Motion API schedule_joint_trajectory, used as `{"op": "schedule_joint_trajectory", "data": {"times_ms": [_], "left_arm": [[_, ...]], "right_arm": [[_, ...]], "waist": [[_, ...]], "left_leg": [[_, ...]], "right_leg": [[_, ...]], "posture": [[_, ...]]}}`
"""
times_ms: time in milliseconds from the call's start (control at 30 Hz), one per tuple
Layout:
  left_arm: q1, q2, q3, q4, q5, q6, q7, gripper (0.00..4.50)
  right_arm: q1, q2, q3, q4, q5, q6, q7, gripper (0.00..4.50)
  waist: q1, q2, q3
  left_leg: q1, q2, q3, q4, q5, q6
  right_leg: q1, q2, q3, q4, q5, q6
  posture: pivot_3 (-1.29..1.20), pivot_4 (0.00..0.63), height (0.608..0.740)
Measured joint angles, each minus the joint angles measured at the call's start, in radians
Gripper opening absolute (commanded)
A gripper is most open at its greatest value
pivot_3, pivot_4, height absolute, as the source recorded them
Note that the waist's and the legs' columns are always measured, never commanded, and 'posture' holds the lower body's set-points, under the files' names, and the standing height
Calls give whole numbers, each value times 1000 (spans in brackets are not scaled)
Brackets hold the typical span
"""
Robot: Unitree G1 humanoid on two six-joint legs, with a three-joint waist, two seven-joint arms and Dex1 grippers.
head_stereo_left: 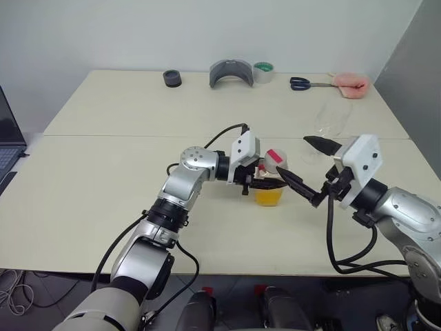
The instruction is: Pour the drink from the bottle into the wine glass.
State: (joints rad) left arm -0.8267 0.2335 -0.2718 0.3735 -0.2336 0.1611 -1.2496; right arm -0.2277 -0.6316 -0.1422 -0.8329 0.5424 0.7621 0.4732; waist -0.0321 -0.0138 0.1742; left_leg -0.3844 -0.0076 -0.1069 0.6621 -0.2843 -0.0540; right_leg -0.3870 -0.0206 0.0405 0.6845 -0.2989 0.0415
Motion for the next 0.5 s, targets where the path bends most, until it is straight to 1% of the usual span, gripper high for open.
{"op": "schedule_joint_trajectory", "data": {"times_ms": [100,200,300,367,500], "left_arm": [[0,0,0,0,0,0,-1,1800],[0,-1,0,0,0,0,-2,1800],[0,-3,0,-1,0,0,-3,1800],[0,-2,0,-1,0,0,-4,1800],[0,-2,0,-1,0,0,-5,1800]], "right_arm": [[-6,-13,1,-40,62,30,8,4500],[-46,-19,24,-48,71,41,-2,4500],[-107,-18,102,-24,16,35,-28,4500],[-121,-17,142,4,-30,24,-42,4500],[-139,-11,188,43,-95,-7,-51,4500]], "waist": [[0,0,0],[0,0,0],[0,0,0],[0,0,0],[0,0,0]], "left_leg": [[0,0,0,0,0,0],[0,0,0,1,0,0],[1,0,0,1,0,0],[1,0,0,1,0,0],[0,0,0,0,0,0]], "right_leg": [[0,0,0,0,0,0],[0,0,0,0,0,0],[0,0,0,1,0,0],[0,0,0,1,0,0],[0,0,0,1,0,0]], "posture": [[0,150,740],[0,150,740],[0,150,740],[0,150,740],[0,150,740]]}}
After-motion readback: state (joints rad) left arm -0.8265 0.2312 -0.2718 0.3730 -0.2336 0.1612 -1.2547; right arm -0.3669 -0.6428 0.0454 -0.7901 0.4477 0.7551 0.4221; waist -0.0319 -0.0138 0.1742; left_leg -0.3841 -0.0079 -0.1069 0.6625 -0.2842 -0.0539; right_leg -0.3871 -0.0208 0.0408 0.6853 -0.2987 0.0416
